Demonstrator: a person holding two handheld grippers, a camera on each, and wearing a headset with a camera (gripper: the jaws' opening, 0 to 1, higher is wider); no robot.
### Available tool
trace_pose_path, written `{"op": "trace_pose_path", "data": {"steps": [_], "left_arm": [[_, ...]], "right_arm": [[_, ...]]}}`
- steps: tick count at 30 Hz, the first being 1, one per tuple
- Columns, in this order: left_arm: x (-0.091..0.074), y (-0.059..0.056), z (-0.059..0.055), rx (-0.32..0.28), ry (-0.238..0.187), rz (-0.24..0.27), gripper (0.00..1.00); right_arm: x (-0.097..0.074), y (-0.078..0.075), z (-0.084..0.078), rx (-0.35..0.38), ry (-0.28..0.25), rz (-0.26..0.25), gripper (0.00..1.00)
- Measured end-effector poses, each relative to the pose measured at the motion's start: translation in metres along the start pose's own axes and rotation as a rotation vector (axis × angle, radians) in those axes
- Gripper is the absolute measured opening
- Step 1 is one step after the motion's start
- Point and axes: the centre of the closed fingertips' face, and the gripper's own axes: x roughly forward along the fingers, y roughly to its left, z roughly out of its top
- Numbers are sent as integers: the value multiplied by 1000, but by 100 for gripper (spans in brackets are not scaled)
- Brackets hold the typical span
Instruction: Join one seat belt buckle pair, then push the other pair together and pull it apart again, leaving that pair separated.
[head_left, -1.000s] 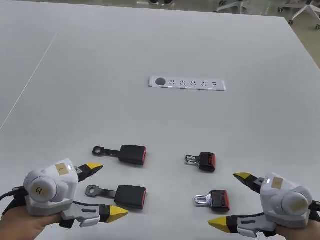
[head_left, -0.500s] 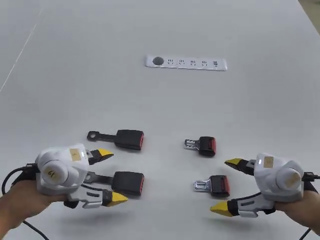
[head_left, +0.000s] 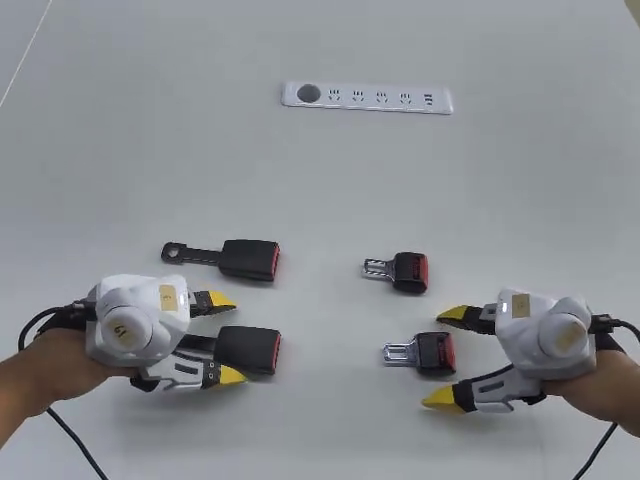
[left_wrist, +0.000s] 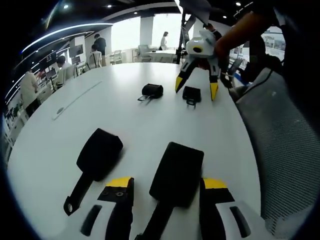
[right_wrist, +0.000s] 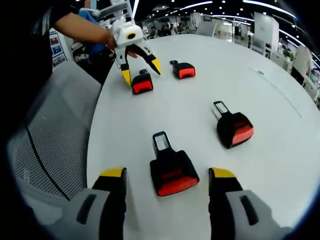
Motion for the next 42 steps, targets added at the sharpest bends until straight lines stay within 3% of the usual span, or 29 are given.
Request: {"op": "trace_pose_path", "data": {"steps": [3,5,8,12,21,31,42], "left_arm": [[3,-4,-7,46,36,-25,51],[3,-3,-5,73,24,-21,48],[2,-2,-6,69,31,-31,44],[2,-8,-4,98,30,-57,36],[3,-5,-4,122,40,-64,35],[5,-4,-1,117,47,-57,35],[6,-6,-1,112,53,-55,34]], "right_arm": [[0,-2,1,-9,-3,4,63],[0,-5,1,-23,5,0,60],[0,-7,1,-30,11,0,56],[0,-6,0,-66,37,-6,40],[1,-6,1,-95,52,-10,37],[3,-6,2,-63,55,-23,37],[17,2,18,-65,41,-17,36]]}}
